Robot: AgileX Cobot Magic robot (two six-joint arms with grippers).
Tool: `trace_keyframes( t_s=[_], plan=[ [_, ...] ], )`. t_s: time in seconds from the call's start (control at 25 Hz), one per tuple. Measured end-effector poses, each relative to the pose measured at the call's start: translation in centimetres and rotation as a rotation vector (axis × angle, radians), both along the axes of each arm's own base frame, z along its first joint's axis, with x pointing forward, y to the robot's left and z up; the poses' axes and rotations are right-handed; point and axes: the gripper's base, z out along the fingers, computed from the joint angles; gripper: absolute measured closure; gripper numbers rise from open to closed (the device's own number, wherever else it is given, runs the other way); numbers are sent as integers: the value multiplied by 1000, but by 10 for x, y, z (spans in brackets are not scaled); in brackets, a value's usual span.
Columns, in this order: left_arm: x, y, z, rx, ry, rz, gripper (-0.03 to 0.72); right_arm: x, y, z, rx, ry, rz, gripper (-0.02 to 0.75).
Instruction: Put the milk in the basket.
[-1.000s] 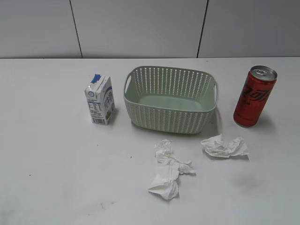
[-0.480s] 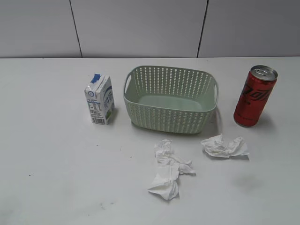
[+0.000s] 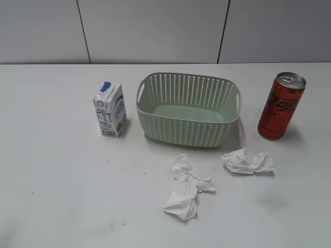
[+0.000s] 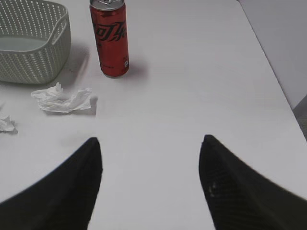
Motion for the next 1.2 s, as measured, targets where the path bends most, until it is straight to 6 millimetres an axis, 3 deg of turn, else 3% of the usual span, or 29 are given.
trace_keyframes(
  t_s=[0.32, 0.48, 0.68, 0.96, 1.2],
  plan=[
    [78, -18, 9, -11, 90, -85, 50, 0, 0, 0, 0, 0, 0, 241],
    [122, -29, 11, 21, 156, -134, 41, 0, 0, 0, 0, 0, 0, 241],
    [177, -63, 14, 53, 202, -236, 51, 0, 0, 0, 0, 0, 0, 241],
    [235, -141, -18, 132, 297, -424, 57, 0, 0, 0, 0, 0, 0, 241],
    [276, -175, -61, 176, 456, -468, 57, 0, 0, 0, 0, 0, 0, 241]
  ],
)
